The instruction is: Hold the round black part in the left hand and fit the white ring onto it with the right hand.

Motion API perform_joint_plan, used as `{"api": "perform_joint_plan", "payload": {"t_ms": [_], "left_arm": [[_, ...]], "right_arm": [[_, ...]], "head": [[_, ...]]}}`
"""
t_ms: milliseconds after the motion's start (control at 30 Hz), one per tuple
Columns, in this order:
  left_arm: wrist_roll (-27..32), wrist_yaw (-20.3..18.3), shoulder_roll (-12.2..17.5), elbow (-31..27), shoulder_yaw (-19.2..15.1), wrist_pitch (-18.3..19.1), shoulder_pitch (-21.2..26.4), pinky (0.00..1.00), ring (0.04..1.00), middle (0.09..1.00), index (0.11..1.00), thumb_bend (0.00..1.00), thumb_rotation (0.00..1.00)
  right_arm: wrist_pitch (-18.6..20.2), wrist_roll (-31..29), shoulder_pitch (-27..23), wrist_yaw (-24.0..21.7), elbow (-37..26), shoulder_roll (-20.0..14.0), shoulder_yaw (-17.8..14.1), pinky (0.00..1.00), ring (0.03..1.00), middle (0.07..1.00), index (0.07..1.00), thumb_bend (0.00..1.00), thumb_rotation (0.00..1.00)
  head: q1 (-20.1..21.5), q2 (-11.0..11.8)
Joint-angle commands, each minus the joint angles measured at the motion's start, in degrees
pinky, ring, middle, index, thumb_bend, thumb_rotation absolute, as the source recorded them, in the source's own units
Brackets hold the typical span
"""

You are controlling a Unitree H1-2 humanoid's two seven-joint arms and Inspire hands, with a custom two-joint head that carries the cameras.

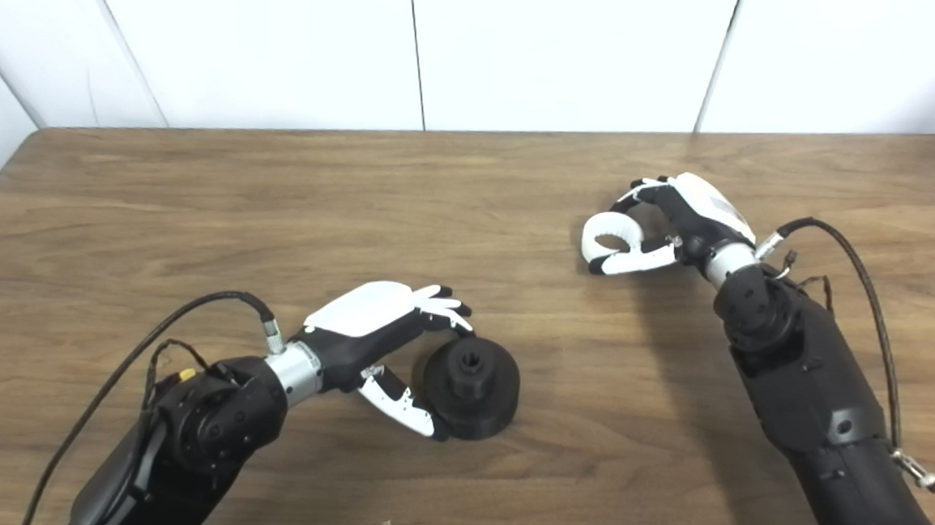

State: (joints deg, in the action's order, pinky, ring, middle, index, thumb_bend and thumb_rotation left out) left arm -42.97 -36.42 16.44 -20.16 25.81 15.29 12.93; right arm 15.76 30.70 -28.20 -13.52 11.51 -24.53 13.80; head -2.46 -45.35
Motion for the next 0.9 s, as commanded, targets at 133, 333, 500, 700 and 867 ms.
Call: {"api": "perform_joint_plan", "payload": {"t_ms": [133,333,500,700,867], "left_arm": [[-0.3,0.6,0.1,-0.9,-0.5,-0.2,1.5,0.91,1.0,0.933,0.749,0.89,0.32],[-0.2,0.7,-0.2,-0.9,-0.6,0.1,1.4,0.91,1.0,0.934,0.745,0.89,0.32],[-0.5,0.6,-0.2,-1.0,-0.5,0.2,1.5,0.91,1.0,0.934,0.744,0.89,0.32],[-0.7,0.7,-0.3,-0.9,-0.4,0.1,1.4,0.91,1.0,0.934,0.742,0.88,0.31],[-0.7,0.7,-0.4,-0.9,-0.5,0.2,1.4,0.91,1.0,0.933,0.739,0.88,0.31]], "right_arm": [[-1.8,-0.2,-1.9,2.0,-0.7,0.0,-0.9,0.92,1.0,0.914,0.65,0.82,0.31],[-1.9,-0.4,-2.0,2.3,-0.8,0.1,-1.1,0.93,0.999,0.912,0.642,0.8,0.26],[-2.1,-0.5,-2.0,2.6,-0.7,0.1,-1.2,0.93,0.993,0.909,0.633,0.79,0.24],[-3.1,-0.6,-2.0,3.0,-0.5,0.1,-1.4,0.93,0.987,0.905,0.627,0.78,0.24],[-3.2,-0.8,-2.0,3.3,-0.7,0.2,-1.7,0.92,0.981,0.899,0.617,0.77,0.23]], "head": [[0.0,-0.1],[-0.1,-0.1],[-0.1,-0.2],[-0.1,-0.2],[0.1,-0.2]]}}
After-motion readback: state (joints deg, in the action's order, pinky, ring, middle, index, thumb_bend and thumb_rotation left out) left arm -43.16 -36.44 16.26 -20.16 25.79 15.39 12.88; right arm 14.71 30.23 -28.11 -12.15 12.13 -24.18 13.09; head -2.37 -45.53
